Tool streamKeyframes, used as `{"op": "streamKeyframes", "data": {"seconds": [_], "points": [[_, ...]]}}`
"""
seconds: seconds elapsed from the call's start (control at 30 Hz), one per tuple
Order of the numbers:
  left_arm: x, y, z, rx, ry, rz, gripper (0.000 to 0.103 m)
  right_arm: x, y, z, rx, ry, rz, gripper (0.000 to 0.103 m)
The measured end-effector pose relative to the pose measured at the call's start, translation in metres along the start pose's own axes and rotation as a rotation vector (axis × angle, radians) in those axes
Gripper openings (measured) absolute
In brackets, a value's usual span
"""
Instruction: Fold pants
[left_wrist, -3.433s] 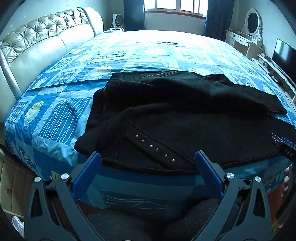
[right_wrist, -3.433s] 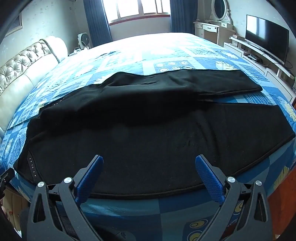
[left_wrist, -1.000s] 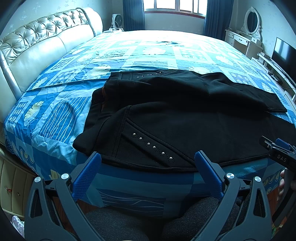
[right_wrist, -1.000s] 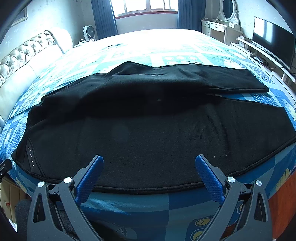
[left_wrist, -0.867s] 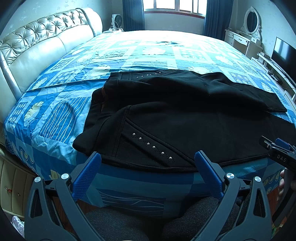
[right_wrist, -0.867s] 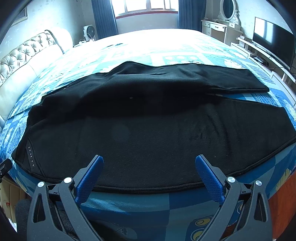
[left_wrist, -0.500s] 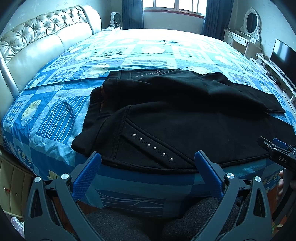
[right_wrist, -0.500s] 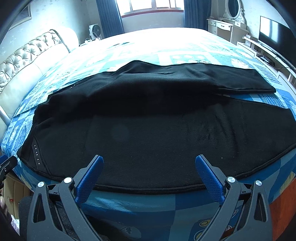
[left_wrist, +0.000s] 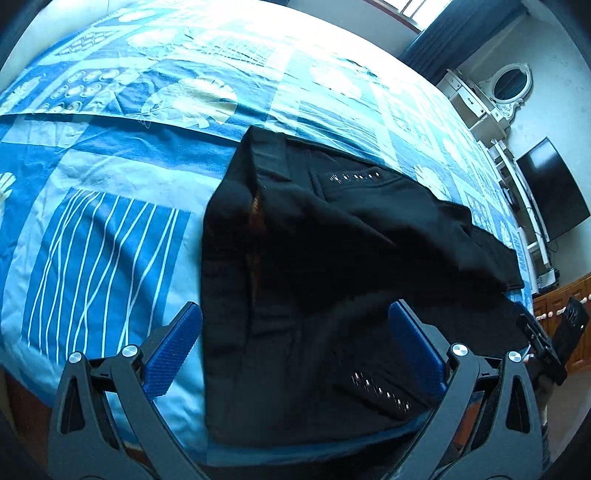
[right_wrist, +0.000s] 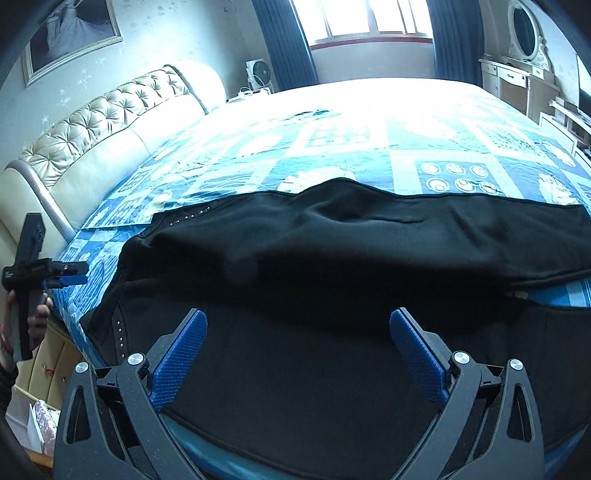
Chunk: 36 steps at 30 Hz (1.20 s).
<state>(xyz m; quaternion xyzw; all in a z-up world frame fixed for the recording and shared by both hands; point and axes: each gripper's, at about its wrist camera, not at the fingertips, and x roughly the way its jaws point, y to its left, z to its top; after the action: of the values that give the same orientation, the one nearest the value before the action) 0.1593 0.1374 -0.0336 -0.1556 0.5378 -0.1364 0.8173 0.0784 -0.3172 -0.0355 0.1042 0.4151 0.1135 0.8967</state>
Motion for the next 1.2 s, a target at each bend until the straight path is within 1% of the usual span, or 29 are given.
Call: {"op": "streamKeyframes", "data": {"seconds": [0.07,0.1,0.17,0.27,0.37,0.47,0.53,0.57,0.6,0.67,0.73,0.77,0.8,0.83,0.93,0.97,1.03,1.07,1.1,1.13,1.17,1.2], "points": [[0.018,0.022,0.028,-0.035,0.027,-0.084,0.101,0.012,0.001,0.008,-0.001,0.01,0.009,0.099],[0.028,0.032,0.041,-0.061,0.033,-0.114,0.101,0.018,0.001,0.011,-0.004,0.016,0.012,0.099],[0.048,0.046,0.063,-0.098,0.041,-0.134,0.101,0.029,0.004,0.016,-0.016,0.03,0.016,0.099],[0.074,0.055,0.09,-0.101,0.052,-0.162,0.101,0.043,0.006,0.023,-0.039,0.042,0.019,0.099],[0.087,0.059,0.11,-0.113,0.037,-0.22,0.101,0.054,0.004,0.031,-0.057,0.062,0.039,0.099],[0.096,0.06,0.124,-0.127,0.048,-0.276,0.1,0.066,0.0,0.041,-0.065,0.079,0.067,0.099],[0.099,0.055,0.127,-0.111,0.062,-0.301,0.095,0.071,-0.003,0.051,-0.066,0.078,0.093,0.099],[0.101,0.053,0.129,-0.098,0.076,-0.314,0.08,0.073,-0.005,0.057,-0.065,0.077,0.11,0.099],[0.104,0.05,0.129,-0.087,0.095,-0.313,0.066,0.075,-0.007,0.063,-0.062,0.076,0.127,0.099],[0.109,0.047,0.129,-0.067,0.11,-0.303,0.06,0.079,-0.012,0.077,-0.057,0.078,0.169,0.099],[0.111,0.047,0.129,-0.054,0.108,-0.296,0.053,0.087,-0.015,0.091,-0.068,0.09,0.188,0.099],[0.113,0.047,0.13,-0.056,0.109,-0.293,0.045,0.092,-0.017,0.098,-0.085,0.097,0.18,0.099],[0.115,0.049,0.13,-0.064,0.113,-0.286,0.043,0.099,-0.018,0.104,-0.107,0.108,0.169,0.099],[0.117,0.051,0.131,-0.076,0.113,-0.284,0.042,0.107,-0.019,0.111,-0.136,0.124,0.151,0.099],[0.119,0.05,0.133,-0.089,0.08,-0.267,0.044,0.132,-0.019,0.127,-0.224,0.178,0.077,0.098],[0.119,0.048,0.133,-0.081,0.076,-0.257,0.044,0.141,-0.021,0.131,-0.242,0.201,0.056,0.098],[0.121,0.04,0.135,-0.039,0.077,-0.233,0.044,0.16,-0.023,0.136,-0.269,0.257,0.04,0.098],[0.12,0.039,0.135,-0.012,0.08,-0.211,0.038,0.169,-0.023,0.137,-0.288,0.282,0.035,0.097],[0.121,0.035,0.135,0.016,0.085,-0.181,0.023,0.177,-0.022,0.135,-0.306,0.313,0.045,0.088],[0.122,0.033,0.136,0.033,0.097,-0.167,0.02,0.186,-0.022,0.133,-0.322,0.365,0.05,0.035],[0.121,0.031,0.136,0.038,0.104,-0.163,0.015,0.194,-0.024,0.132,-0.313,0.416,0.035,0.024],[0.118,0.03,0.137,0.041,0.104,-0.17,0.01,0.193,-0.025,0.132,-0.297,0.413,0.036,0.023]]}}
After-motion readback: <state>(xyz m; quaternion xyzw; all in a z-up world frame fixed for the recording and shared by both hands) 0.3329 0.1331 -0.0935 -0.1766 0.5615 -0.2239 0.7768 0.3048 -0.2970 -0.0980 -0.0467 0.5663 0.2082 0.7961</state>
